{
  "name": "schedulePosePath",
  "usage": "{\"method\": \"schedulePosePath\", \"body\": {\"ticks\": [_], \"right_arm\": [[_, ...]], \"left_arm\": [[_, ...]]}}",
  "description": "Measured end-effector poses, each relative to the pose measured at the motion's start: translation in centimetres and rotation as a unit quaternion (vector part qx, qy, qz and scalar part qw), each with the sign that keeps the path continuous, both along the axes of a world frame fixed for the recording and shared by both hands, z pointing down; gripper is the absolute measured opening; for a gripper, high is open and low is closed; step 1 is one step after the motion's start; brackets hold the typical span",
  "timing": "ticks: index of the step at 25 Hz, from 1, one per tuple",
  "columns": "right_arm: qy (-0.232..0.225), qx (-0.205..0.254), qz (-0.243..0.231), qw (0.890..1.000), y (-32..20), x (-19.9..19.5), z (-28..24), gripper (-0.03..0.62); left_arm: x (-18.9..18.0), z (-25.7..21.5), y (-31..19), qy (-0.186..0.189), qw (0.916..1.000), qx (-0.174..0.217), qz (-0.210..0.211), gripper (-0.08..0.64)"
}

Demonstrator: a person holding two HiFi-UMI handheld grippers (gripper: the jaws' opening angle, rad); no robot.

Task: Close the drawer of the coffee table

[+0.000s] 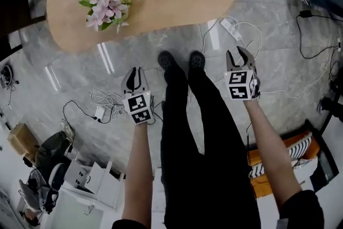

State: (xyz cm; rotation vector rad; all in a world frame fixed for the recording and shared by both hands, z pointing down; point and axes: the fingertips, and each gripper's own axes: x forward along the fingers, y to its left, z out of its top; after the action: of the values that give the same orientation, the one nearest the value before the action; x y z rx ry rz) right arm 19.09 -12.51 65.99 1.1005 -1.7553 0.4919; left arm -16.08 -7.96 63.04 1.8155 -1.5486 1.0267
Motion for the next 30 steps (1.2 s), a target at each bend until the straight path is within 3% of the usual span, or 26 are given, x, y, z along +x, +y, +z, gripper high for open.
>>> {"method": "schedulePosePath", "body": {"ticks": [6,12,18,25,30], "right_arm": [[-0.035,0.051,-0.035,0.997,1.8,-3.2,-9.0,0.133],[-0.072,0.113,-0.065,0.989,5.2,-7.8,-17.2,0.133],[-0.106,0.159,-0.037,0.981,10.6,-10.2,-23.8,0.133],[-0.124,0.232,-0.008,0.965,20.2,-12.6,-34.0,0.133],[-0.131,0.256,0.005,0.958,27.6,-13.1,-38.5,0.132]], "left_arm": [[1.0,-11.4,1.8,0.010,0.9972,0.074,0.001,0.067],[0.1,-19.1,6.5,0.018,0.9926,0.120,0.003,0.067],[-1.3,-24.0,13.4,0.060,0.9877,0.144,0.003,0.067],[-3.1,-31.0,24.2,0.098,0.9730,0.201,0.057,0.069],[-5.8,-32.9,30.8,0.135,0.9649,0.221,0.042,0.069]]}}
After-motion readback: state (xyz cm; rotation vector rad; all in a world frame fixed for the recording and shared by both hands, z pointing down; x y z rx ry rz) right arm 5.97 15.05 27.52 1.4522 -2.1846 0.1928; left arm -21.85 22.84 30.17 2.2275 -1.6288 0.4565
